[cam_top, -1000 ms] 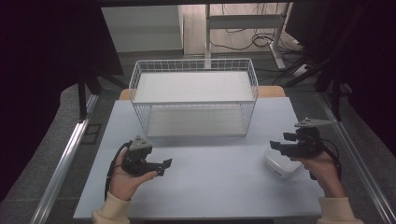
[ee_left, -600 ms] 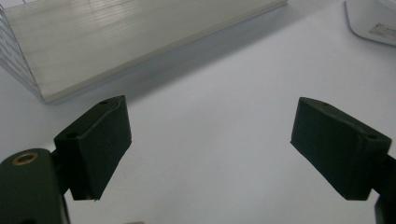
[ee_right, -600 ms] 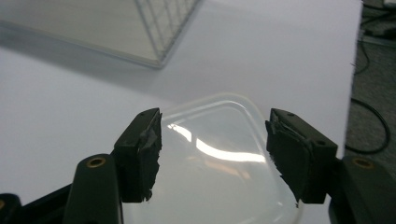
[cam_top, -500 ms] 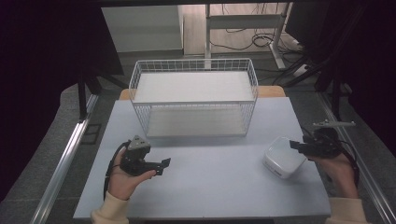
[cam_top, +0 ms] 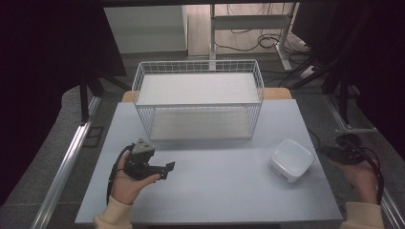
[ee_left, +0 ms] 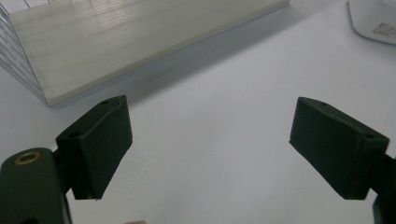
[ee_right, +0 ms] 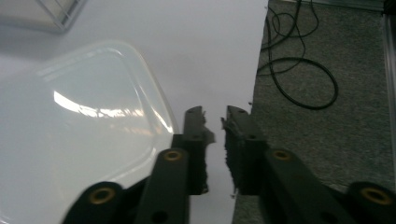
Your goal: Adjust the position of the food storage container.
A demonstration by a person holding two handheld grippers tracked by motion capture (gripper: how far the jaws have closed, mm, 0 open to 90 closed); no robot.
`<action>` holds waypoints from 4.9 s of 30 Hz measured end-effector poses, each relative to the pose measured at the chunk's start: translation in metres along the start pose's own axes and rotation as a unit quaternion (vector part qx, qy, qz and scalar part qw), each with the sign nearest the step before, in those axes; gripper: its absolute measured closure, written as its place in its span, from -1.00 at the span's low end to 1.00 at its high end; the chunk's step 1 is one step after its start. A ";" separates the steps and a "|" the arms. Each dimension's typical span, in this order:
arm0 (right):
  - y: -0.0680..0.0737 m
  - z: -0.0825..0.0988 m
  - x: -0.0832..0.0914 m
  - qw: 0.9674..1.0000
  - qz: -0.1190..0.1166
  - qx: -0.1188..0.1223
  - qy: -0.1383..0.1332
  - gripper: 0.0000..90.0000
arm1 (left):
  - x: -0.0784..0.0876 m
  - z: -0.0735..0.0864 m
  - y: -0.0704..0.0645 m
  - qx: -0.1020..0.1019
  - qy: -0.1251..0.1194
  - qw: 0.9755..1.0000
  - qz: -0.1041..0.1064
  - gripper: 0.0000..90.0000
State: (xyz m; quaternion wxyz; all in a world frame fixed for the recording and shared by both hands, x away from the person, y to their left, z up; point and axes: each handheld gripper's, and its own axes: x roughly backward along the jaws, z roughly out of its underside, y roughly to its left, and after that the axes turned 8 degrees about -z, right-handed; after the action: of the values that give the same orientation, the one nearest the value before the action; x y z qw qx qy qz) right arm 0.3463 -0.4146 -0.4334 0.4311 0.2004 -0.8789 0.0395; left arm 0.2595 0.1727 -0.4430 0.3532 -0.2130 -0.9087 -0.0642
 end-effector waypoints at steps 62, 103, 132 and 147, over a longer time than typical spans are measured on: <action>0.143 0.003 -0.048 0.961 -0.160 0.201 0.101 0.98 | -0.006 0.000 -0.003 -0.004 0.013 1.000 -0.002 -0.69; 0.249 0.012 -0.075 0.922 -0.237 0.292 0.088 0.98 | -0.009 0.000 -0.005 -0.005 0.013 1.000 0.005 -0.69; 0.210 -0.043 -0.068 0.962 -0.208 0.174 -0.010 0.07 | -0.014 0.006 -0.013 -0.010 0.027 0.999 0.023 -0.60; 0.228 -0.040 -0.118 0.953 -0.203 0.216 0.067 0.99 | -0.013 0.007 -0.008 -0.003 0.026 0.999 0.021 -0.62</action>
State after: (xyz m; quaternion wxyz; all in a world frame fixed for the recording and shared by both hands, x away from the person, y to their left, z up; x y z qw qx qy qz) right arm 0.3527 -0.1583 -0.4759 0.4348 0.4601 -0.7588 0.1533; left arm 0.2603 0.1631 -0.4561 0.3777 -0.2318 -0.8941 -0.0650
